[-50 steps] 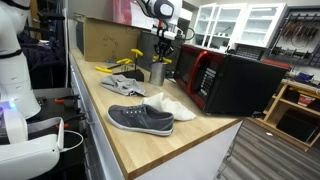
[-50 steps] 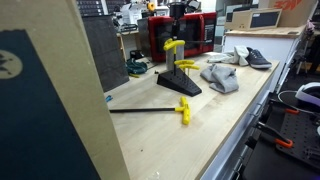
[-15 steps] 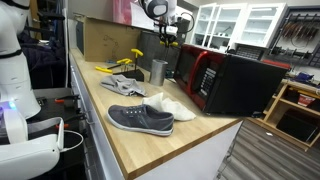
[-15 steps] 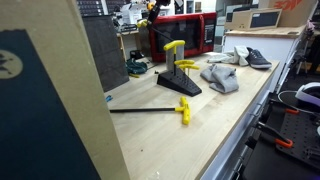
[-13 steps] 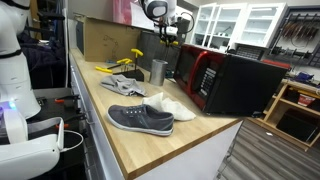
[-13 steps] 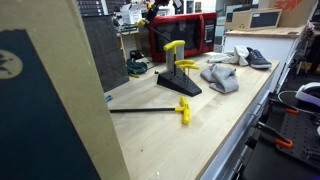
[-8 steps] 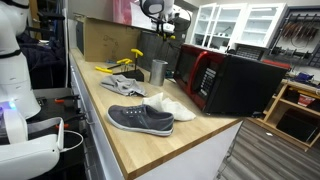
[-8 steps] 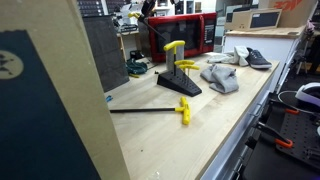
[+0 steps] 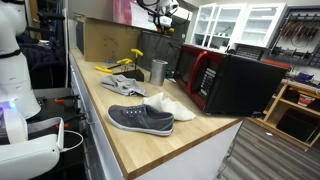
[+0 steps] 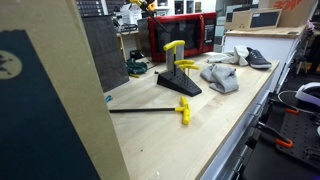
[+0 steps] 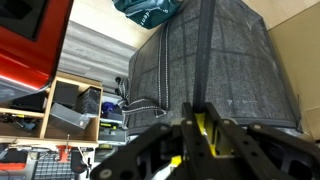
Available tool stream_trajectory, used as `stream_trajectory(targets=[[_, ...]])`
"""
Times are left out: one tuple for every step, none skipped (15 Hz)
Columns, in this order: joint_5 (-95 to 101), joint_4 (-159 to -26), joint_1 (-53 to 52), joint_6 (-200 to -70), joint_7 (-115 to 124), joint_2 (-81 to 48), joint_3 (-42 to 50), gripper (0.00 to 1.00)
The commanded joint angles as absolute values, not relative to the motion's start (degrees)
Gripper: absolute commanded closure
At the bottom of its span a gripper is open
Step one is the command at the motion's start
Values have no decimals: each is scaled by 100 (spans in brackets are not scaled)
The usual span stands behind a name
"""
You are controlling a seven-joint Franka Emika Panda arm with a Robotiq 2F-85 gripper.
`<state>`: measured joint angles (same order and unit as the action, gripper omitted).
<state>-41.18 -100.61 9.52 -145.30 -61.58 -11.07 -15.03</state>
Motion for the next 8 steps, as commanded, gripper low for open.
stream_trajectory(targets=[[-4179,-10052,681,-14493,-6177,-1094,-1209,85],[-4180,-10065,679,-14493,-6179,-1094,-1210,85],[-4180,-10077,678,-14493,-6180,-1094,-1210,96],[-4521,-10020,694,-14427,-6403,-1093,-1298,96],[-4870,-10009,687,-14461,-6630,-1084,-1330,96],[-5275,-10013,701,-14487,-6835,-1066,-1349,96],[-5660,-10007,703,-14474,-7028,-1058,-1336,96],[-5964,-9991,682,-14423,-7133,-1042,-1296,96]])
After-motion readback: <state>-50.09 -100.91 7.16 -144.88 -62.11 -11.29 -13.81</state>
